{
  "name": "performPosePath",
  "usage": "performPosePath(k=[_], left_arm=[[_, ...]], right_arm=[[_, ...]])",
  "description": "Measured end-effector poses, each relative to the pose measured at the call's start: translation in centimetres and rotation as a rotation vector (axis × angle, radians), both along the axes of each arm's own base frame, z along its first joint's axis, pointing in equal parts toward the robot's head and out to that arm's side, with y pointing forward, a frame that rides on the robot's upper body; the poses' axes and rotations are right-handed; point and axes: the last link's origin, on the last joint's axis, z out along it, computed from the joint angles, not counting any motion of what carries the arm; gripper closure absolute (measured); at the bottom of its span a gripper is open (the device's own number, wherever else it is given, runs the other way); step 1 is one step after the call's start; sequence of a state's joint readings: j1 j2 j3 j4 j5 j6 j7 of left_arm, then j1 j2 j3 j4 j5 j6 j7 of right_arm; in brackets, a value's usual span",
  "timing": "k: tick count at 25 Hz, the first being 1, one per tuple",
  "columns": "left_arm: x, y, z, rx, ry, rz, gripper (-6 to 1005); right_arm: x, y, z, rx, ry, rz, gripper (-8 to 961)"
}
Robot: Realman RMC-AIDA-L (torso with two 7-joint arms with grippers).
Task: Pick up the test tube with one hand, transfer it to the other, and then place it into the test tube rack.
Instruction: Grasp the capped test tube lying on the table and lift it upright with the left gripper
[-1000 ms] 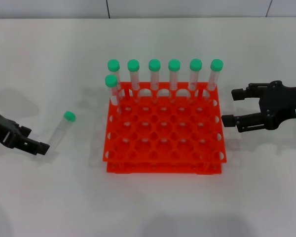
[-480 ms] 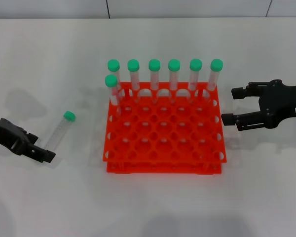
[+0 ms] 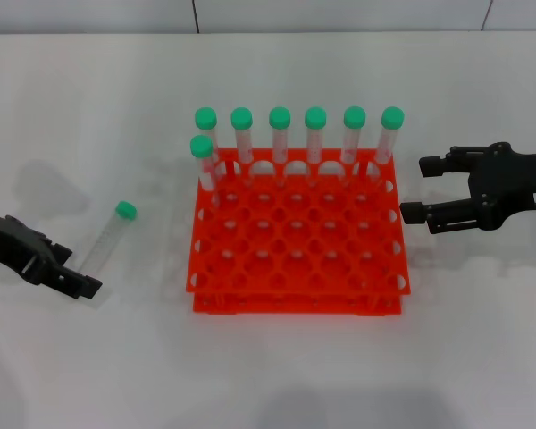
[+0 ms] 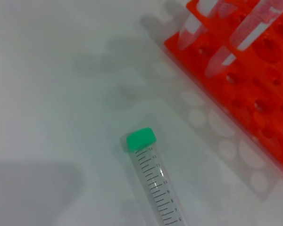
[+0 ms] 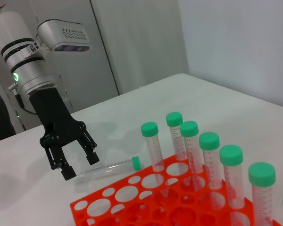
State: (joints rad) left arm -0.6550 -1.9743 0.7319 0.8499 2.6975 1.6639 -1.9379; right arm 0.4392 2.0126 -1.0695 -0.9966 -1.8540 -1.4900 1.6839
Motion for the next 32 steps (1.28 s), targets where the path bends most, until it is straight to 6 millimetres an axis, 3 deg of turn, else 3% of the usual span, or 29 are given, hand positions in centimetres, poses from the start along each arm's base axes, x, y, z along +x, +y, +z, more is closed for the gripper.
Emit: performPosePath(k=[23,26,32], left_arm=[[0.09,0.37,-0.04,-0.005,0.008,-0.009,224],[0.07,0.45,-0.03,-0.001,0.01,-0.01,449],[-0.02,0.58,-0.07,0.006,0.015,-0.015,562]], right_arm=[[0.26,0.03,-0.21,0.001,-0.001,-0.011,110],[0.25,0.04,-0.21,0.002,-0.002,-0.011,110],[0.24,0.06,-0.21,0.002,-0.002,-0.011,110]])
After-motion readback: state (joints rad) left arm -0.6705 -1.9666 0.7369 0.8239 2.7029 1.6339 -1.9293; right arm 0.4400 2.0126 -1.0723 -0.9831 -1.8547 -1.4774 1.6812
